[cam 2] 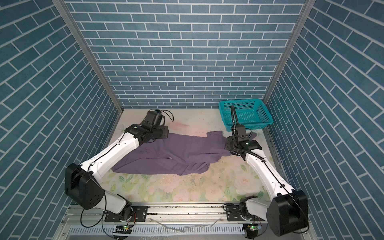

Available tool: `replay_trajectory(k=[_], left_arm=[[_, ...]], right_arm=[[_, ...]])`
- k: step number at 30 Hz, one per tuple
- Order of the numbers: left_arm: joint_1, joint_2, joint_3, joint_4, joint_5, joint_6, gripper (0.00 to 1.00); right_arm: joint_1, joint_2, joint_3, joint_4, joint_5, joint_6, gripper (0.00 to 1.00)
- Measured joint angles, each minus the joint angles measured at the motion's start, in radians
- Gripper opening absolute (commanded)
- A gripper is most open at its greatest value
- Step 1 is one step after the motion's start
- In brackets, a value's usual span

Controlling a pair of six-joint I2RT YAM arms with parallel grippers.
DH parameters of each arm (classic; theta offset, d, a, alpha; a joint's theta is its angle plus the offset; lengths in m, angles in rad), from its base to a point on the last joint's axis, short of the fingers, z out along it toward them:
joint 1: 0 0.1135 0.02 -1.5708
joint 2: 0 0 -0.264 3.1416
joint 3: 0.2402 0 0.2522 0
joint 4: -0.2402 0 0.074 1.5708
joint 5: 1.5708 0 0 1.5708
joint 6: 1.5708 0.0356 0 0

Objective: Fold and stack the trousers
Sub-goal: Flatten out the trousers at the center of the table.

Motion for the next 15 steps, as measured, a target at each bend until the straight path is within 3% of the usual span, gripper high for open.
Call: replay_trajectory(k=[4, 9, 11, 13, 15], left_arm=[[-0.189, 0.040, -0.032, 0.021, 0.025, 0.026, 0.65], [-0.322, 0.133, -0.030, 0.069, 0.054, 0.021, 0.68], [-0.358, 0.182, -0.020, 0.078, 0.054, 0.018, 0.69], [-0.395, 0.233, 0.002, 0.082, 0.055, 0.015, 0.71], [-0.430, 0.278, 0.032, 0.083, 0.058, 0.013, 0.73]], right_arm=[[0.001, 0.043, -0.107, 0.029, -0.082, 0.027, 0.73], [0.001, 0.122, -0.114, 0.143, -0.141, 0.030, 0.66], [0.001, 0.174, -0.114, 0.195, -0.154, 0.029, 0.51], [0.001, 0.230, -0.112, 0.238, -0.162, 0.030, 0.22], [0.000, 0.264, -0.103, 0.257, -0.162, 0.030, 0.03]])
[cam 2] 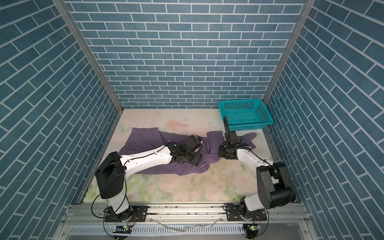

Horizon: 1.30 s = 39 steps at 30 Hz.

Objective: Fold and stack the trousers
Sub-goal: Flatten out the trousers at the center of the table.

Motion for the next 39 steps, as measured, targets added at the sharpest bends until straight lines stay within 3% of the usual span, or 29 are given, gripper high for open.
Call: replay_trajectory(k=[7, 16, 18, 21, 24, 28, 34, 37, 38, 39], left_arm=[[-0.070, 0.150, 0.172, -0.008, 0.010, 0.031, 0.75], [-0.084, 0.343, 0.362, -0.033, 0.022, 0.073, 0.78], [-0.083, 0.388, 0.402, -0.048, 0.021, 0.079, 0.66], [-0.083, 0.455, 0.468, -0.070, 0.033, 0.084, 0.19], [-0.082, 0.484, 0.500, -0.090, 0.078, 0.082, 0.01], [-0.070, 0.479, 0.530, -0.124, 0.220, 0.073, 0.00], [-0.034, 0.377, 0.582, -0.137, 0.562, 0.042, 0.00], [-0.005, 0.317, 0.626, -0.070, 0.746, -0.018, 0.00], [0.005, 0.301, 0.637, -0.042, 0.795, -0.067, 0.05], [0.018, 0.294, 0.639, -0.031, 0.838, -0.093, 0.18]], right_arm=[[-0.023, 0.011, 0.134, -0.007, 0.023, -0.011, 0.00], [-0.066, -0.037, 0.259, -0.024, 0.055, -0.023, 0.00], [-0.072, -0.036, 0.260, -0.033, 0.053, -0.023, 0.00], [-0.083, -0.025, 0.260, -0.045, 0.047, -0.022, 0.00], [-0.093, -0.011, 0.260, -0.046, 0.035, -0.021, 0.00], [-0.103, 0.010, 0.270, -0.058, 0.025, -0.020, 0.00], [-0.110, 0.060, 0.340, -0.086, -0.009, -0.018, 0.03], [-0.110, 0.082, 0.361, -0.096, -0.021, -0.011, 0.21], [-0.110, 0.091, 0.367, -0.105, -0.027, -0.010, 0.31], [-0.110, 0.093, 0.376, -0.119, -0.034, -0.008, 0.39]])
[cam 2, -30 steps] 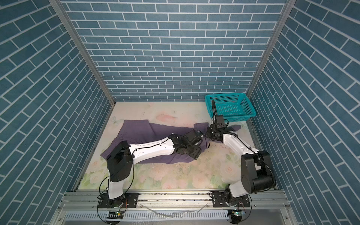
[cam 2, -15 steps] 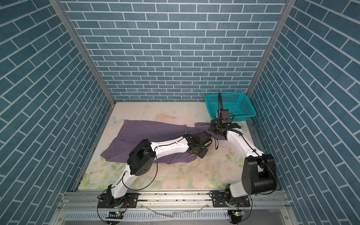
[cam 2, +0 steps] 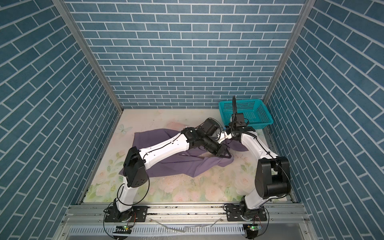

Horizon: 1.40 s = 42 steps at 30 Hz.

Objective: Fold and stack the trousers
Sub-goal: Flatten out the trousers at the center of the table.

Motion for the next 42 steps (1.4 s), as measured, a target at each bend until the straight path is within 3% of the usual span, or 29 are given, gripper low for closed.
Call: replay_trajectory(k=[1, 2, 3, 5, 12, 17, 20, 25, 30, 31, 32, 34, 42], left_arm=[[0.012, -0.001, 0.000, 0.026, 0.037, -0.021, 0.36], [0.021, 0.003, -0.002, 0.058, 0.076, -0.044, 0.61], [0.025, 0.006, -0.012, 0.094, 0.111, -0.070, 0.76], [0.023, 0.006, -0.055, 0.169, 0.164, -0.109, 0.84], [0.016, -0.013, -0.294, 0.369, 0.237, -0.207, 0.88], [0.057, -0.185, -0.458, 0.374, 0.211, -0.194, 0.82], [0.130, -0.320, -0.507, 0.264, 0.126, -0.128, 0.77], [0.268, -0.518, -0.615, 0.061, -0.128, -0.046, 0.68], [0.452, -0.703, -0.888, -0.059, -0.330, -0.080, 0.86], [0.491, -0.736, -0.941, -0.081, -0.360, -0.090, 0.88], [0.535, -0.770, -0.993, -0.104, -0.390, -0.100, 0.90], [0.601, -0.831, -1.069, -0.155, -0.449, -0.115, 0.90], [0.743, -0.871, -1.194, -0.217, -0.561, -0.144, 0.91]], right_arm=[[0.000, 0.000, 0.005, -0.005, -0.003, -0.005, 0.45], [-0.002, 0.000, 0.009, -0.012, -0.004, -0.004, 0.50], [-0.003, 0.000, 0.010, -0.019, -0.004, -0.003, 0.54], [-0.004, -0.004, 0.009, -0.041, 0.003, -0.002, 0.60], [-0.004, -0.197, -0.114, -0.134, 0.106, -0.001, 0.65], [-0.003, -0.332, -0.266, -0.161, 0.134, 0.030, 0.65], [-0.001, -0.354, -0.365, -0.150, 0.130, 0.066, 0.63], [0.046, -0.289, -0.427, -0.125, 0.135, 0.107, 0.50], [0.090, -0.178, -0.427, -0.065, 0.144, 0.112, 0.50], [0.090, -0.156, -0.427, -0.056, 0.146, 0.112, 0.47], [0.090, -0.130, -0.426, -0.045, 0.147, 0.113, 0.35], [0.090, -0.088, -0.425, -0.030, 0.150, 0.114, 0.00], [0.077, -0.086, -0.376, -0.046, 0.171, 0.106, 0.00]])
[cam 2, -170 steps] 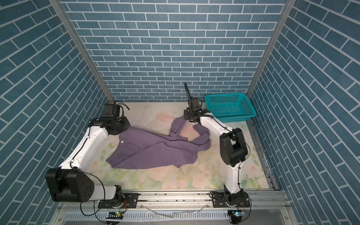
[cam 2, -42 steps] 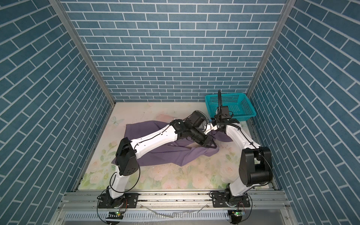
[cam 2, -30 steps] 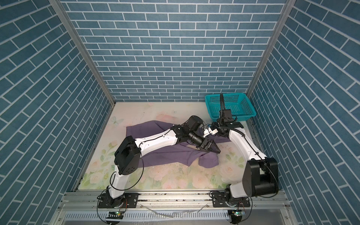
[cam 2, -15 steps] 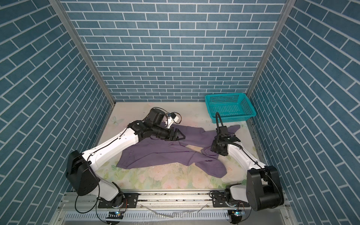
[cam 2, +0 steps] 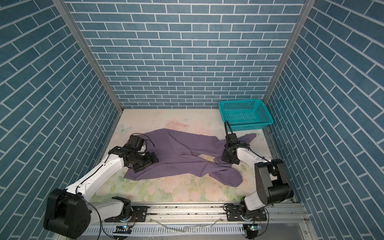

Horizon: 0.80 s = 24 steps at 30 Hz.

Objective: Fold and stack the trousers
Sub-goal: Flatten out the trousers at the center of the table.

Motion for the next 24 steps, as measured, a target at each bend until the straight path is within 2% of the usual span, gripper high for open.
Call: replay_trajectory(k=[6, 10, 16, 24], left_arm=[[0.107, 0.137, -0.008, 0.044, -0.100, -0.003, 0.91], [0.121, 0.246, 0.045, 0.074, -0.174, 0.000, 0.90], [0.133, 0.373, 0.138, 0.110, -0.240, 0.008, 0.89], [0.167, 0.450, 0.166, 0.117, -0.261, 0.031, 0.80]], right_arm=[[-0.105, -0.220, 0.062, -0.107, 0.065, -0.035, 0.00], [-0.173, -0.379, 0.140, -0.181, 0.154, -0.057, 0.00], [-0.241, -0.529, 0.188, -0.270, 0.306, -0.065, 0.00], [-0.351, -0.703, 0.188, -0.310, 0.423, -0.063, 0.00]])
